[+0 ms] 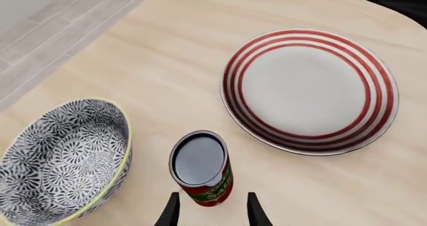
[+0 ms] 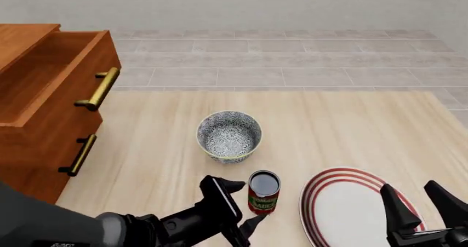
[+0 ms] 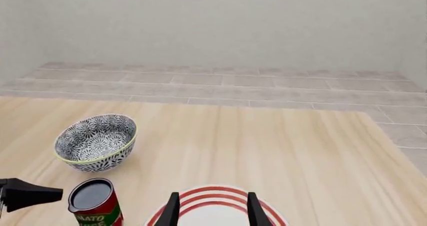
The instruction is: Put the ketchup in the top drawer of the cabinet.
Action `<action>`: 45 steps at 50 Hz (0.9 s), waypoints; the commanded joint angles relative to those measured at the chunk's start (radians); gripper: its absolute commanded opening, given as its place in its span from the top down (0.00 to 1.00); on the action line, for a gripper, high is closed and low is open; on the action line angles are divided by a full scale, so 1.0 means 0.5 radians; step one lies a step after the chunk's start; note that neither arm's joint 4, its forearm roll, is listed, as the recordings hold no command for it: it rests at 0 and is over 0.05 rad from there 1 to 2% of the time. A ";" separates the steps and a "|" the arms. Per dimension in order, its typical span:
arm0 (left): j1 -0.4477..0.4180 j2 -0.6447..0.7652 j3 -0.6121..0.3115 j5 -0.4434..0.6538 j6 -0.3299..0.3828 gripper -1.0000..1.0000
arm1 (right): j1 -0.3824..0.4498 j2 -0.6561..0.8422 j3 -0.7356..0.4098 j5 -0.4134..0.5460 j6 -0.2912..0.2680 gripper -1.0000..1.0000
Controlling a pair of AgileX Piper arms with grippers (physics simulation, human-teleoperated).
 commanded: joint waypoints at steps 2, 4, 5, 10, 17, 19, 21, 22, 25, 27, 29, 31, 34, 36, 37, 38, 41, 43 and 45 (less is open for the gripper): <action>0.047 0.018 0.008 -0.017 0.007 0.00 | 0.002 0.019 0.003 -0.013 -0.002 0.00; 0.049 0.025 0.005 -0.022 0.011 0.00 | 0.003 0.016 0.003 -0.011 -0.003 0.00; 0.048 0.033 0.001 -0.026 0.013 0.00 | 0.003 0.010 0.003 -0.007 -0.003 0.00; 0.074 0.057 -0.005 -0.059 0.058 0.00 | 0.009 0.036 0.004 -0.022 -0.006 0.00; 0.068 0.061 -0.058 -0.012 0.043 0.00 | 0.014 0.041 0.004 -0.020 0.001 0.00; 0.041 0.082 -0.107 0.048 -0.024 0.00 | 0.020 0.054 0.004 -0.027 0.004 0.00; 0.052 0.114 -0.117 0.025 0.004 0.00 | 0.030 0.086 0.003 -0.046 0.005 0.00; 0.052 0.114 -0.118 0.025 0.004 0.00 | 0.030 0.087 0.003 -0.047 0.005 0.00; 0.060 0.152 -0.140 0.021 0.006 0.00 | 0.035 0.084 0.002 -0.039 0.005 0.00; 0.057 0.170 -0.152 0.018 0.009 0.00 | 0.037 0.090 0.002 -0.042 0.005 0.00; 0.053 0.176 -0.159 0.022 0.009 0.00 | 0.040 0.096 0.003 -0.046 0.005 0.00; 0.037 0.187 -0.185 0.043 0.001 0.00 | 0.045 0.117 0.003 -0.060 0.007 0.00; 0.035 0.198 -0.198 0.041 0.015 0.00 | 0.047 0.129 0.003 -0.066 0.006 0.00; 0.028 0.200 -0.211 0.055 0.015 0.00 | 0.045 0.142 0.003 -0.073 0.008 0.00; 0.028 0.200 -0.215 0.061 0.015 0.00 | 0.044 0.150 0.003 -0.079 0.006 0.00; 0.029 0.212 -0.218 0.049 0.023 0.00 | 0.047 0.152 0.003 -0.082 0.009 0.00; 0.033 0.221 -0.227 0.049 0.022 0.00 | 0.050 0.162 0.003 -0.091 0.005 0.00; 0.036 0.229 -0.232 0.049 0.023 0.00 | 0.054 0.154 0.003 -0.083 0.007 0.00; 0.038 0.236 -0.234 0.042 0.025 0.00 | 0.054 0.149 0.003 -0.075 0.004 0.00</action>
